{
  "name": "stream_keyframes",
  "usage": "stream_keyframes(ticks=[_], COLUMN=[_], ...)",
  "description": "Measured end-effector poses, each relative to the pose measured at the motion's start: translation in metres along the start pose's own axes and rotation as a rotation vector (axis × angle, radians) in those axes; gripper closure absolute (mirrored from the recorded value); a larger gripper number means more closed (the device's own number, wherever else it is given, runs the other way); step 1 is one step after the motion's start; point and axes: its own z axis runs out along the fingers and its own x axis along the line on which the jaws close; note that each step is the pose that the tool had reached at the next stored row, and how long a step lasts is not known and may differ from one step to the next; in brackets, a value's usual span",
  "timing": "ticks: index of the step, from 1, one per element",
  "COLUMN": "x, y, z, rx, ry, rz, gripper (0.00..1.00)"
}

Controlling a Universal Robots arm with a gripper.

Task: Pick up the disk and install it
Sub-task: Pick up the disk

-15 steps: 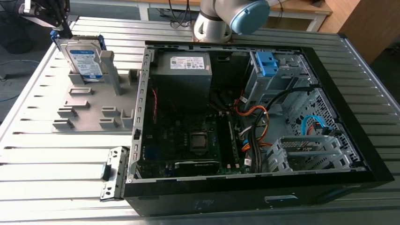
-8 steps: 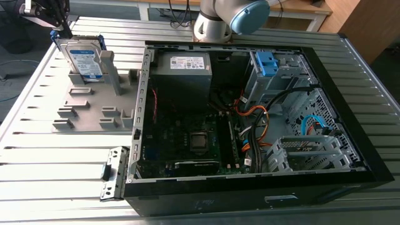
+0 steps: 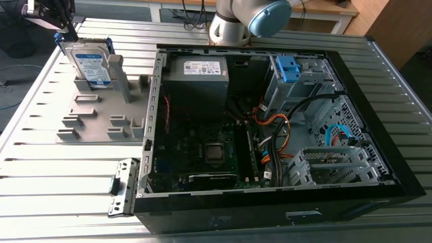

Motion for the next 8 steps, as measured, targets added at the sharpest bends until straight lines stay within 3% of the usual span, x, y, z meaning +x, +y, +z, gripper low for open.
stream_keyframes(ticks=[8], x=[0.0], y=[0.0], z=[0.0], rx=[-0.0005], ry=[-0.0001], rz=[-0.018], gripper=[0.89])
